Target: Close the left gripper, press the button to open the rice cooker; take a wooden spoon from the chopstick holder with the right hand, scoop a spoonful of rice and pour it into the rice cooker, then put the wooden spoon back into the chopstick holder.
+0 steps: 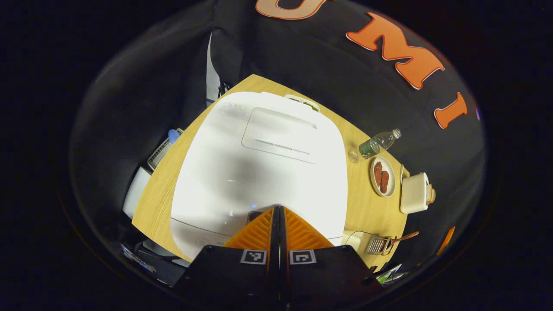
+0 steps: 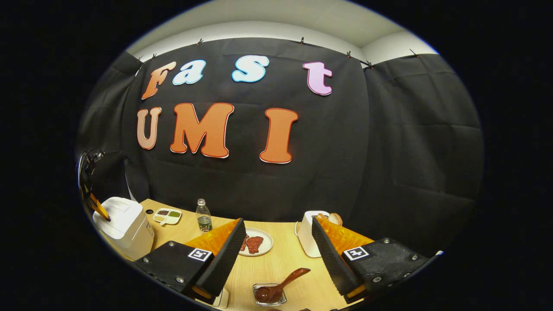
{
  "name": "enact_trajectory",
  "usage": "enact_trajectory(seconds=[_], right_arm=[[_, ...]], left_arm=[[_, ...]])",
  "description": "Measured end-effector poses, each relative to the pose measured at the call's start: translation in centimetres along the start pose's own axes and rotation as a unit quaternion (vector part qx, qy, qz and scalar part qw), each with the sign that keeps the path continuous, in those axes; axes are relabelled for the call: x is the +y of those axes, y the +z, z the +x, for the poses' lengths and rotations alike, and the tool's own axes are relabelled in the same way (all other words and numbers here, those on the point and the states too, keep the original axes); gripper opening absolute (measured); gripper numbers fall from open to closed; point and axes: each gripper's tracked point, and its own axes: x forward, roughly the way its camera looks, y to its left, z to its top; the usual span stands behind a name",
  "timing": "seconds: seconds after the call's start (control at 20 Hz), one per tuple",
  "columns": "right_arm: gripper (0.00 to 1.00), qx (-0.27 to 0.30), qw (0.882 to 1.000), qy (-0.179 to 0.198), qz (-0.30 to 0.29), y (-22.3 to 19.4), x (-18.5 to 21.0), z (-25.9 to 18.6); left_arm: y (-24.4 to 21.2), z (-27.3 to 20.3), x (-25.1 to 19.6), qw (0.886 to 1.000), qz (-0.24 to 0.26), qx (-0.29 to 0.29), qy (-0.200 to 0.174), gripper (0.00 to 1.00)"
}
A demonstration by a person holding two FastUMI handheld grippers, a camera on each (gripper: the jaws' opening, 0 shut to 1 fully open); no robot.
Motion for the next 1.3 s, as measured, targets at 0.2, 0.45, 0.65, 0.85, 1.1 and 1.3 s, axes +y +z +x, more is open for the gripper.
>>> enact_trajectory(seconds=[0.2,0.45,0.65,0.85,1.1,1.3], right_arm=[[0.95,0.0,1.0,0.01,-0.001,-0.1,0.5,0.3],[0.95,0.012,1.0,0.014,-0.004,-1.0,0.5,0.5],[0.95,0.016,1.0,0.024,-0.002,-1.3,0.7,0.6],[0.95,0.023,0.999,0.032,-0.005,-2.2,0.7,0.4],[0.95,0.052,0.998,0.036,0.002,-4.8,-0.2,-0.1],[0.95,0.078,0.996,0.04,0.014,-6.9,-1.4,-0.3]], left_arm=[[0.2,-0.4,-0.6,1.0,0.004,-0.022,-0.007,0.06],[4.4,-4.3,-2.2,0.98,0.075,-0.187,0.002,0.04],[9.0,-10.7,-3.1,0.926,0.121,-0.354,0.054,0.03],[7.4,-14.8,-5.6,0.903,0.136,-0.404,0.051,0.06],[4.5,-17.5,-8.9,0.883,0.172,-0.435,0.026,0.38],[1.9,-18.3,-11.2,0.876,0.185,-0.445,0.025,0.8]])
